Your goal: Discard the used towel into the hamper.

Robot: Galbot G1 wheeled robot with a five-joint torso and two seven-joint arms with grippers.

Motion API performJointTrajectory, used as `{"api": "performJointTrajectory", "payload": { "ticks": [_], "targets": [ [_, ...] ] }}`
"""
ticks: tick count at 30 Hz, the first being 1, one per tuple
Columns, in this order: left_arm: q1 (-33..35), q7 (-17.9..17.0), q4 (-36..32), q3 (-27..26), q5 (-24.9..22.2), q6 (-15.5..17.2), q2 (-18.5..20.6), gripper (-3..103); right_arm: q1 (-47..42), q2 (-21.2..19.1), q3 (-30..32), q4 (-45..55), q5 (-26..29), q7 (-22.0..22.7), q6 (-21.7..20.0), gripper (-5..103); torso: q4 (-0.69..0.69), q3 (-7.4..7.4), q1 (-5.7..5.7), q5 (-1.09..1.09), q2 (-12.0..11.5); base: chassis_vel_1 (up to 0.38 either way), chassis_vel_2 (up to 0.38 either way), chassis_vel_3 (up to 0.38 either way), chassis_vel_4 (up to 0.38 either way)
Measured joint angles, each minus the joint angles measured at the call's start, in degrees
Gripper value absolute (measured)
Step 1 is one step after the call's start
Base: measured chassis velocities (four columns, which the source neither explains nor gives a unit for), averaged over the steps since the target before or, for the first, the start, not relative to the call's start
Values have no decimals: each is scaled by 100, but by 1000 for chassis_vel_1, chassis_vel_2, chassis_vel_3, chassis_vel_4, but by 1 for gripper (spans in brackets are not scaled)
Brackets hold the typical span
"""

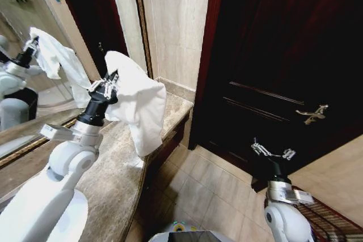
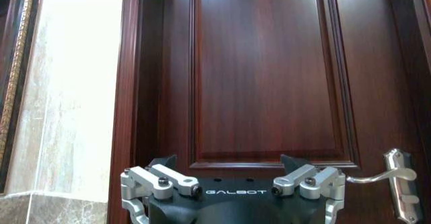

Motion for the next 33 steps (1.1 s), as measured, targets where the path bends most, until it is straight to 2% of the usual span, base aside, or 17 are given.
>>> {"api": "performJointTrajectory", "payload": {
  "ticks": [14, 33],
  "targets": [
    [2, 107, 44, 49, 85, 14, -3, 2, -28, 8, 14, -24, -6, -16, 51, 100, 1, 0, 0, 0, 0, -15, -12, -10, -8],
    [-3, 329, 22, 142, 28, -96, 40, 2, -53, 32, 2, -31, 14, -64, 108, 100, 0, 0, 0, 0, 0, -93, -94, -94, -89]
  ]
}}
